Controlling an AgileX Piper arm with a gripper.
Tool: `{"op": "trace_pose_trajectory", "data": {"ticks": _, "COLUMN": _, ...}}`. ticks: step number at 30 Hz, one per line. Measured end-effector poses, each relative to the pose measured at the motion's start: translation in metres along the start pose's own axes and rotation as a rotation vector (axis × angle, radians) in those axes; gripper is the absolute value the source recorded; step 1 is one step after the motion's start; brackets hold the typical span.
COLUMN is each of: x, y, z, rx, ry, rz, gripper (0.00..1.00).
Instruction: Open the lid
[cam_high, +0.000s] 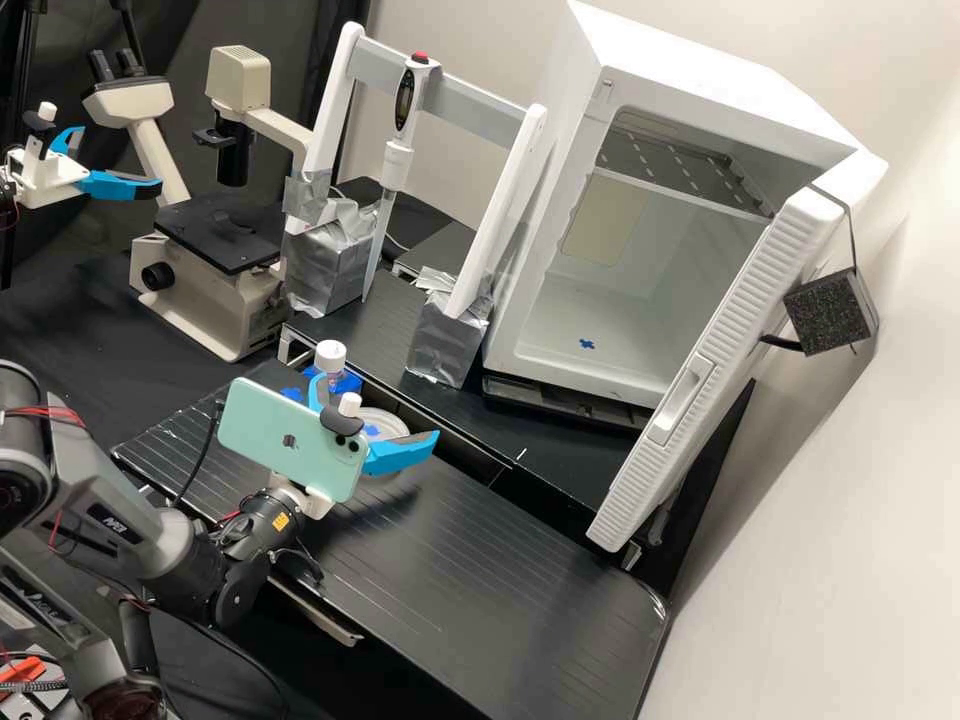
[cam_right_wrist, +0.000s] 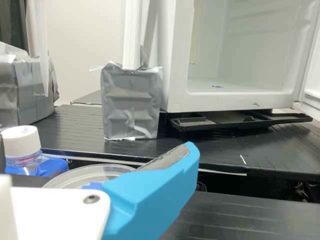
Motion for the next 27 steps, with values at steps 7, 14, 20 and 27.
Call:
{"op": "trace_pose_trajectory", "data": {"ticks": 7, "x": -0.001, "y": -0.001, "z": 0.006, "rx": -0.006, "ry": -0.030, "rz": -0.023, "gripper": 1.00}}
{"op": "trace_pose_trajectory", "data": {"ticks": 14, "x": -0.002, "y": -0.003, "z": 0.010, "rx": 0.008, "ry": -0.040, "rz": -0.057, "gripper": 1.00}}
{"op": "trace_pose_trajectory", "data": {"ticks": 20, "x": -0.003, "y": -0.004, "z": 0.009, "rx": 0.005, "ry": -0.031, "rz": -0.077, "gripper": 1.00}}
{"op": "trace_pose_trajectory", "data": {"ticks": 27, "x": -0.002, "y": -0.005, "z": 0.011, "rx": 0.012, "ry": -0.037, "rz": -0.083, "gripper": 0.00}}
